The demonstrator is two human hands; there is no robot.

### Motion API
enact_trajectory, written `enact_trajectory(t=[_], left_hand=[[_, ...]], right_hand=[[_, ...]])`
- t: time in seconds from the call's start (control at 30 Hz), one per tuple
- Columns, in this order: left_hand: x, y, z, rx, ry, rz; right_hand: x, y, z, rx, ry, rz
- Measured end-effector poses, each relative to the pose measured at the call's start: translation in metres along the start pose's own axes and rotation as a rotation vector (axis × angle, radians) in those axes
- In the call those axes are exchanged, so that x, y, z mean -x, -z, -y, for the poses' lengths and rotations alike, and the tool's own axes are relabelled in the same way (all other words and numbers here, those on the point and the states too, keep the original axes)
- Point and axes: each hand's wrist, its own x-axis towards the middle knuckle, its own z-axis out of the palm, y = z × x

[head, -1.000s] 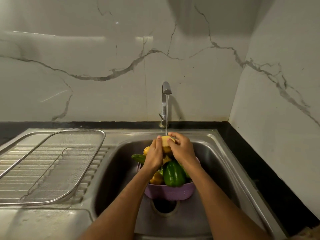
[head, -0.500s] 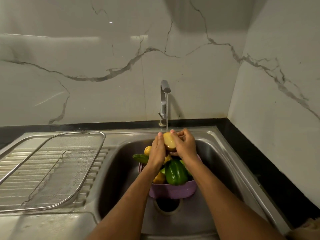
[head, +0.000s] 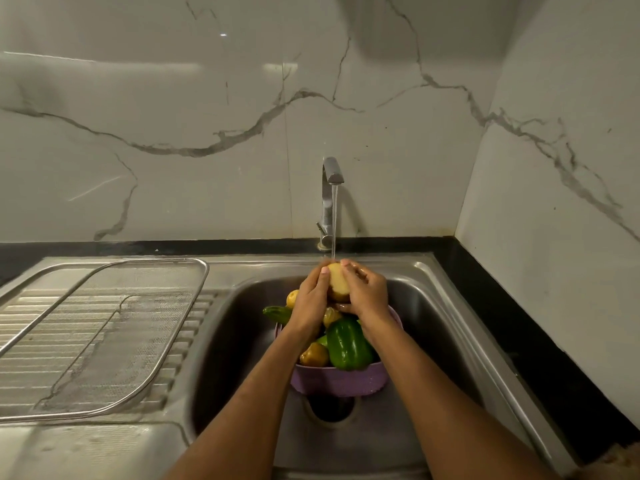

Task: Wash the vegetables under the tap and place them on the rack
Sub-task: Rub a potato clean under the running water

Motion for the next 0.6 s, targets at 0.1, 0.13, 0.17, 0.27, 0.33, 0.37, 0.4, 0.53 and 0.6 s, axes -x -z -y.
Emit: enact_trajectory(t=[0.1,0.13,0.17,0.27,0.33,0.37,0.4,0.53,0.6], left_hand=[[-0.002,0.002,0.002,0.014,-0.006,0.039],[-0.003,0.002,0.002,0.024,-0.009,0.050],[-0.002,0.002,0.001,0.024,-0.019,0.051],[0.001,0.000,0.000,-0.025,-0.044,0.042],[0.004,-0.002,0.000,-0.036,-0.042,0.031],[0.005,-0.003,-0.001,-0.035,-0.037,0.024],[0.005,-0.004,-0.002,-0.030,-0.030,0.009],[0.003,-0.001,0.006,-0.085,-0.029,-0.090],[0.000,0.003,0.013,-0.116,-0.047,-0.088]], right_hand=[[-0.003,0.005,0.005,-0.180,-0.214,0.026],[-0.003,0.009,0.008,-0.290,-0.301,0.049],[-0.001,0.013,0.011,-0.400,-0.371,0.090],[0.006,0.019,0.016,-0.437,-0.420,0.171],[0.007,0.010,0.012,-0.210,-0.356,0.164],[0.009,0.005,0.011,-0.063,-0.313,0.156],[0.011,-0.001,0.009,0.068,-0.264,0.150],[0.021,-0.016,-0.001,0.413,0.134,0.197],[0.024,-0.022,-0.004,0.474,0.310,0.210]])
